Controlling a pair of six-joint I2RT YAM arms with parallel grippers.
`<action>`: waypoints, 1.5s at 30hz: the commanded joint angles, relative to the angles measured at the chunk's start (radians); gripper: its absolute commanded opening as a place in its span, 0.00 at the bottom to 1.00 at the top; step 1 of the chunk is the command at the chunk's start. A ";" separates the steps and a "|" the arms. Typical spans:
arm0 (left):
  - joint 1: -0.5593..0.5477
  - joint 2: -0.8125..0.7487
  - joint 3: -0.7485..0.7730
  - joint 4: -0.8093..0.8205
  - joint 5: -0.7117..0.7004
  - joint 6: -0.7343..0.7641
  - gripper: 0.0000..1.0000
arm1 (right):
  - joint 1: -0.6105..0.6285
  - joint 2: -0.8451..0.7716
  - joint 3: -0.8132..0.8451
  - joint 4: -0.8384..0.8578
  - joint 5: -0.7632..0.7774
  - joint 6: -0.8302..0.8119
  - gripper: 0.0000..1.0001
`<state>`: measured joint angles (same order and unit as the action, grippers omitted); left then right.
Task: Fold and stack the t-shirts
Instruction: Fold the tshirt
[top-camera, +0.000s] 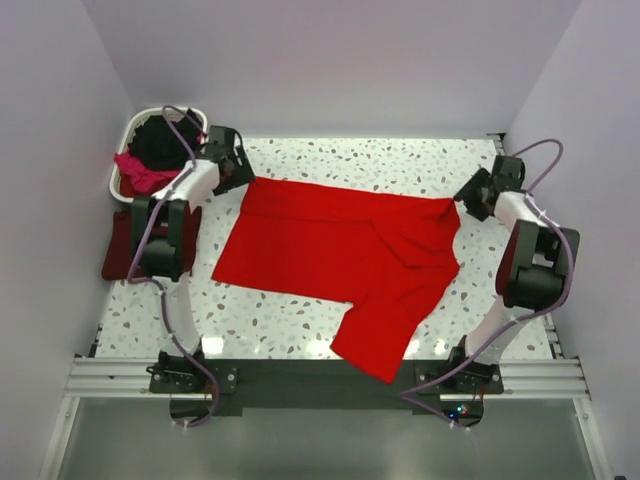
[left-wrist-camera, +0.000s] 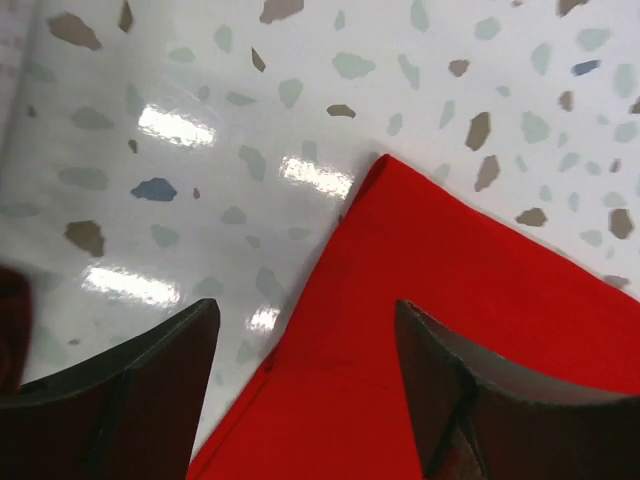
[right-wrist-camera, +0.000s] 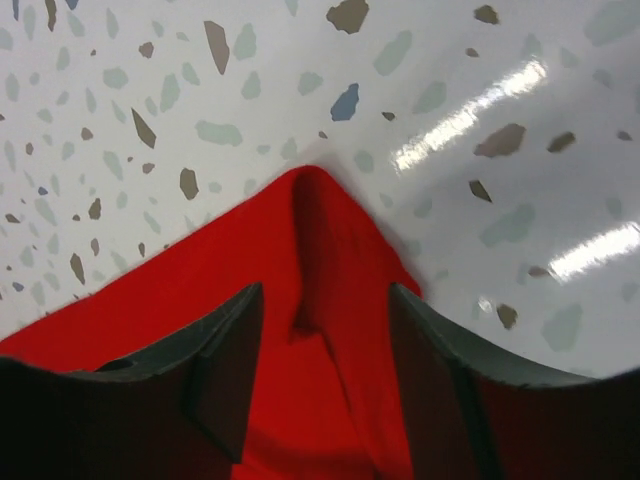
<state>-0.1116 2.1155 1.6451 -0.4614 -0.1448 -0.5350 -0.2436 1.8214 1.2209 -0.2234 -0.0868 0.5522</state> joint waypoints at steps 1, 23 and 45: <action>-0.008 -0.260 -0.059 0.043 -0.051 0.035 0.80 | -0.005 -0.189 -0.052 -0.115 0.126 -0.031 0.61; -0.178 -0.936 -0.789 0.110 -0.208 0.170 0.73 | 0.547 -0.547 -0.451 -0.191 0.166 -0.113 0.42; -0.177 -0.917 -0.783 0.078 -0.251 0.171 0.52 | 0.629 -0.142 -0.152 -0.258 0.248 -0.322 0.17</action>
<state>-0.2893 1.2011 0.8597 -0.4152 -0.3748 -0.3740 0.3813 1.6619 1.0126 -0.4541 0.1223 0.2657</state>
